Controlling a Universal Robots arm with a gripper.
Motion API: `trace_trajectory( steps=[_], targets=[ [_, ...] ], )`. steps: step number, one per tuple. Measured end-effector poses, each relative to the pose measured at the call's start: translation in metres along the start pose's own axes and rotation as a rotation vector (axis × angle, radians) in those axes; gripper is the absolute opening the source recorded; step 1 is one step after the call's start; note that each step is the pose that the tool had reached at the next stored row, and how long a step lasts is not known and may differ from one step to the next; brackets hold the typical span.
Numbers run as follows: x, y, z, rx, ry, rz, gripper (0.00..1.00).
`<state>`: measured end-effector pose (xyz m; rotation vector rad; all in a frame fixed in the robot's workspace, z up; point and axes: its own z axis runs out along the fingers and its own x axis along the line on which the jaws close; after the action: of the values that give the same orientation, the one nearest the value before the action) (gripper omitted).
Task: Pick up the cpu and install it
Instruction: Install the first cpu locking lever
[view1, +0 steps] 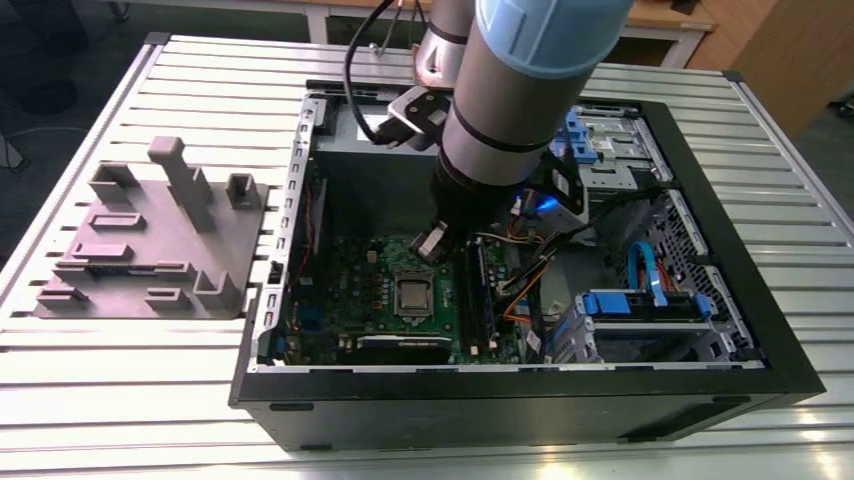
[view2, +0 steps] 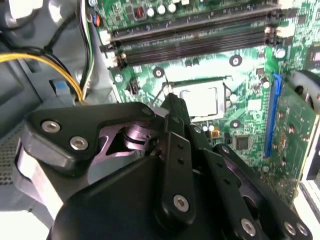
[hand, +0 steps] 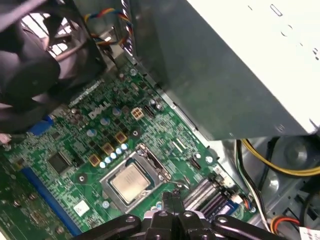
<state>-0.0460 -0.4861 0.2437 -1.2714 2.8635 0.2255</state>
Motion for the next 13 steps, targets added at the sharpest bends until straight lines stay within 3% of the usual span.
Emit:
trace_trajectory(
  steps=[6,9,13],
  targets=[
    [-0.0056,-0.0025,-0.0036,-0.0013,0.0007,0.0,0.1],
    [-0.0077,-0.0006,-0.008,-0.0014,0.0005,0.0,0.1],
    [-0.0148,0.0051,-0.0074,-0.0013,0.0006,0.0,0.1]
  ],
)
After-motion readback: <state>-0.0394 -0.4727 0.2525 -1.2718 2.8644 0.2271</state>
